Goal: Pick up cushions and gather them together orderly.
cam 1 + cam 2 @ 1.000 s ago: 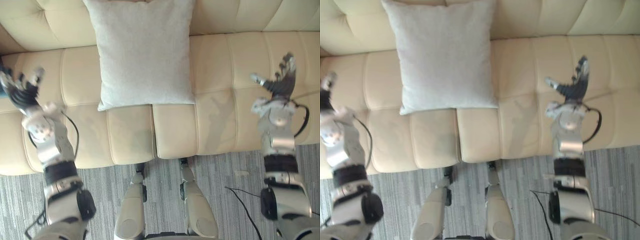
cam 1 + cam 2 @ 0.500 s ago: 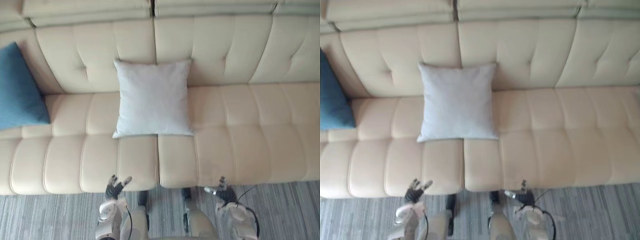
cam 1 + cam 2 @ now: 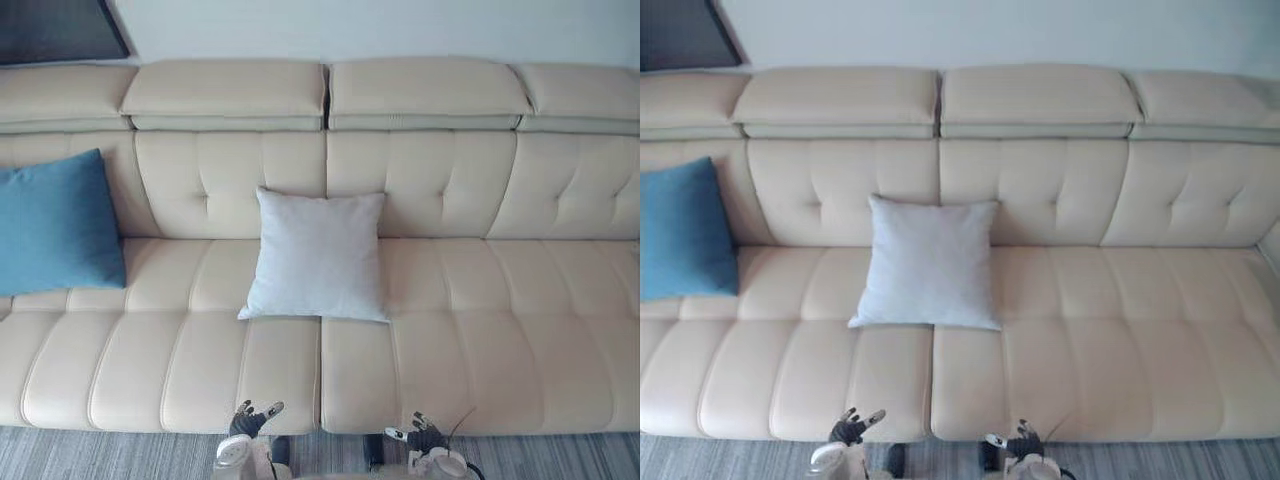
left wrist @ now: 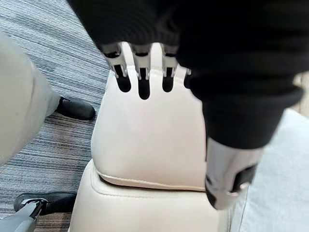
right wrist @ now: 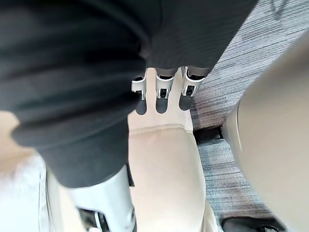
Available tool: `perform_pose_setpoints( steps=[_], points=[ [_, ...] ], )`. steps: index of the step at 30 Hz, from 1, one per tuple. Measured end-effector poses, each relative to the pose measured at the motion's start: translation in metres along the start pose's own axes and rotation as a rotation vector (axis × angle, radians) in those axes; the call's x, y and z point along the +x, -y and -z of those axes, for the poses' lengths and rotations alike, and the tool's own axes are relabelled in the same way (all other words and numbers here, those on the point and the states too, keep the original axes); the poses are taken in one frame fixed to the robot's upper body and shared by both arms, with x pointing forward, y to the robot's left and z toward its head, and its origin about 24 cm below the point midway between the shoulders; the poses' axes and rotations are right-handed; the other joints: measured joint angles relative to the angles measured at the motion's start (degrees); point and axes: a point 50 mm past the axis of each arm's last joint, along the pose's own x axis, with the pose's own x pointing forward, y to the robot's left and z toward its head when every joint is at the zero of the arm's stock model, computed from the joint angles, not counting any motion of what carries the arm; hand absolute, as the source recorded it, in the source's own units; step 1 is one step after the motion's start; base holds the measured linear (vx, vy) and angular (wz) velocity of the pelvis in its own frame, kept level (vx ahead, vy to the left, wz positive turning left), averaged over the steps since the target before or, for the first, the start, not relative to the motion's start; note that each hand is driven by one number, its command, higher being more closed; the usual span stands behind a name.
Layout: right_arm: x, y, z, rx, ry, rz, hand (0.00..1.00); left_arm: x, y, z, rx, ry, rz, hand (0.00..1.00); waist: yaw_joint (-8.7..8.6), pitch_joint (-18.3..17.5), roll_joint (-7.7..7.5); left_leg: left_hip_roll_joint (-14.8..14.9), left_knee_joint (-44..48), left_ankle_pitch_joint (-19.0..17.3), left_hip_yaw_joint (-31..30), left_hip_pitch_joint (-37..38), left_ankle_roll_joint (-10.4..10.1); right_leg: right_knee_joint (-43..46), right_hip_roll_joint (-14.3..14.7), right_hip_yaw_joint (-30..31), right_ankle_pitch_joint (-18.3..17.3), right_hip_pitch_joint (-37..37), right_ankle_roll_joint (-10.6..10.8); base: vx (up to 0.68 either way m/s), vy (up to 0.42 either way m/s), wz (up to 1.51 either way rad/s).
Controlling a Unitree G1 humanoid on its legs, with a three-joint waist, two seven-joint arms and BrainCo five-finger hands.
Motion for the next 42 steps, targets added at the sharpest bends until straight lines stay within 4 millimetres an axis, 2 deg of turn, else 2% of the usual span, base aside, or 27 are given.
perform_pose_setpoints(
  steps=[3, 4, 13, 20, 24, 26, 27, 28, 29, 30, 31, 32, 33, 34, 35, 36, 37, 38, 39, 40, 42],
  points=[
    [0.000, 0.003, 0.005, 0.017, -0.023, 0.013, 0.00, 0.000, -0.004, 0.007, -0.011, -0.036, -0.017, 0.00, -0.04, -0.7, -0.14, 0.0, -0.8, 0.0, 0.0, 1.7, 0.0, 0.0, 0.0, -0.2, -0.6, 1.3, -0.2, 0.00, 0.000, 0.00],
    [0.001, 0.009, 0.011, 0.060, -0.071, 0.040, 0.00, 0.000, -0.016, 0.013, 0.011, -0.071, -0.050, 0.00, -0.61, -1.8, -1.60, -1.3, -1.8, 0.1, -0.5, 2.6, 0.4, -0.4, -1.3, -1.3, -1.1, 2.3, 0.6, 0.00, 0.000, 0.00],
    [0.001, 0.009, 0.013, 0.048, -0.076, 0.039, 0.00, 0.000, -0.018, 0.016, 0.012, -0.079, -0.054, 0.00, -1.06, -1.8, -1.59, -1.5, -1.7, -0.1, -0.2, 3.8, 0.8, -0.4, -1.5, -1.1, -1.3, 3.3, 0.7, 0.00, 0.000, 0.00],
    [0.002, 0.005, 0.014, -0.092, -0.087, 0.015, 0.00, -0.002, -0.021, 0.023, 0.015, -0.101, -0.057, 0.00, -1.33, -1.7, -1.67, -2.0, -1.6, -0.7, 3.0, 7.0, 1.5, 1.7, -1.7, 1.7, -1.8, 4.2, 0.9, -0.03, 0.018, -0.22],
    [0.005, -0.006, 0.004, -0.208, -0.050, -0.018, 0.00, -0.001, -0.024, 0.021, 0.020, -0.096, -0.063, 0.00, -1.25, -1.0, -2.30, -2.2, -0.2, -1.3, 8.0, 6.9, 1.8, 5.1, -1.7, 5.8, -1.8, 0.7, 1.1, -0.10, 0.010, -0.59],
    [0.005, -0.015, -0.003, -0.231, -0.029, -0.043, 0.00, 0.001, -0.030, 0.014, 0.022, -0.077, -0.076, 0.00, -1.17, -0.4, -3.68, -2.3, 3.5, -2.7, 11.6, 4.6, 2.6, 5.9, -2.9, 4.2, -3.0, -1.7, 1.0, -0.18, 0.015, -0.69],
    [0.006, -0.017, -0.007, -0.230, -0.019, -0.046, 0.00, 0.001, -0.028, 0.015, 0.008, -0.082, -0.072, 0.00, -1.44, -0.4, -2.24, -0.6, 6.3, -3.0, 14.5, 2.0, 3.3, 5.6, -3.4, -0.2, -5.1, -2.1, 1.2, -0.17, 0.011, -0.46],
    [0.007, -0.017, -0.011, -0.233, -0.011, -0.046, 0.00, 0.001, -0.026, 0.014, 0.004, -0.078, -0.069, 0.00, -1.33, -0.3, -1.07, 0.9, 7.4, -3.1, 15.2, 0.7, 3.5, 11.3, -3.0, -2.8, -6.3, -4.4, -0.1, -0.11, 0.003, -0.23],
    [0.008, -0.020, -0.015, -0.234, -0.005, -0.051, 0.00, 0.002, -0.023, 0.008, -0.001, -0.056, -0.063, 0.00, -1.40, -0.2, -0.88, 2.4, 9.1, -3.1, 15.1, -0.9, 3.5, 27.6, -3.5, -5.1, -9.1, -7.9, -0.6, -0.01, -0.096, 0.10],
    [0.008, -0.021, -0.012, -0.231, -0.012, -0.055, 0.00, 0.003, -0.022, 0.004, -0.004, -0.042, -0.061, 0.00, -1.03, -0.7, -2.25, 2.1, 12.3, -3.1, 14.1, -2.3, 3.5, 44.1, -7.9, -4.9, -10.9, -6.6, 1.2, -0.01, -0.176, 0.17],
    [0.008, -0.024, -0.014, -0.230, -0.003, -0.063, 0.00, 0.003, -0.024, 0.002, -0.004, -0.030, -0.067, 0.00, -0.80, -1.0, -3.71, 2.0, 15.7, -3.2, 14.2, -4.1, 3.4, 46.4, -10.1, -3.1, -8.4, -5.7, 2.5, -0.09, -0.242, 0.11],
    [0.009, -0.025, -0.021, -0.230, 0.017, -0.063, 0.00, 0.003, -0.023, 0.000, -0.005, -0.025, -0.064, 0.00, -0.05, -1.1, -3.39, 2.3, 17.8, -4.2, 13.4, -6.7, 2.5, 43.8, -7.6, -3.4, -7.6, -5.8, 3.9, -0.23, -0.110, -0.01],
    [0.011, -0.011, -0.023, -0.235, 0.019, -0.029, 0.00, 0.001, -0.013, 0.009, -0.016, -0.059, -0.038, 0.00, 0.23, -3.3, 0.02, 1.3, 16.2, -3.9, 9.9, -9.0, 2.9, 36.3, -5.3, -1.8, -8.4, -2.4, 6.9, -0.28, 0.067, -0.17],
    [0.013, -0.003, -0.036, -0.241, 0.046, -0.002, 0.00, 0.001, -0.005, 0.011, -0.041, -0.066, -0.024, 0.00, 0.92, -2.4, 1.72, 1.1, 13.1, -2.0, 12.1, -7.9, 5.2, 43.1, -4.7, 0.7, -11.4, -1.3, 9.0, -0.21, 0.123, 0.11],
    [0.014, -0.006, -0.039, -0.240, 0.056, -0.006, 0.00, 0.003, -0.005, 0.005, -0.042, -0.050, -0.026, 0.00, 0.31, -1.7, 0.02, -0.6, 12.8, -0.4, 12.5, -8.0, 6.1, 45.4, -5.7, 2.8, -12.5, 0.4, 9.7, -0.17, 0.000, -0.08],
    [0.015, -0.010, -0.047, -0.244, 0.074, -0.011, 0.00, 0.004, -0.003, -0.001, -0.050, -0.036, -0.026, 0.00, 0.82, -0.8, -1.50, -1.2, 14.1, -0.3, 13.6, -9.0, 5.9, 39.6, -6.2, 4.2, -11.9, 4.8, 7.6, -0.20, -0.170, -0.14],
    [0.016, -0.015, -0.058, -0.246, 0.109, -0.020, 0.00, 0.005, -0.003, -0.005, -0.057, -0.028, -0.027, 0.00, 1.69, -0.8, -0.61, -0.2, 15.2, 0.1, 14.1, -10.7, 5.3, 32.1, -5.6, 3.6, -13.9, 7.5, 7.1, -0.22, -0.176, -0.46],
    [0.016, -0.020, -0.065, -0.247, 0.129, -0.027, 0.00, 0.005, -0.002, -0.005, -0.061, -0.027, -0.024, 0.00, 1.97, -0.8, 0.87, 1.5, 14.7, 1.2, 14.0, -11.3, 4.2, 27.4, -4.3, 2.8, -13.6, 8.6, 6.8, -0.27, -0.162, -0.48],
    [0.016, -0.022, -0.067, -0.243, 0.137, -0.029, 0.00, 0.004, 0.000, -0.003, -0.065, -0.030, -0.019, 0.00, 2.09, -0.8, 1.40, 2.5, 13.6, 2.1, 14.0, -11.2, 3.7, 24.7, -3.8, 1.8, -13.6, 9.4, 6.7, -0.28, -0.164, -0.28],
    [0.015, -0.026, -0.068, -0.235, 0.145, -0.036, 0.00, 0.004, 0.002, -0.003, -0.068, -0.032, -0.016, 0.00, 2.00, -0.8, 1.67, 3.4, 12.1, 4.0, 14.0, -11.1, 3.2, 21.3, -3.3, -0.3, -14.4, 10.9, 5.5, -0.27, -0.190, -0.08],
    [0.015, -0.025, -0.069, -0.227, 0.152, -0.032, 0.00, 0.002, 0.005, 0.003, -0.059, -0.046, -0.001, 0.00, 1.55, 0.0, 2.65, 4.5, 9.4, 8.1, 13.5, -11.3, 2.7, 19.9, -1.8, -2.2, -15.4, 11.2, 3.7, -0.25, -0.195, 0.18]
  ],
)
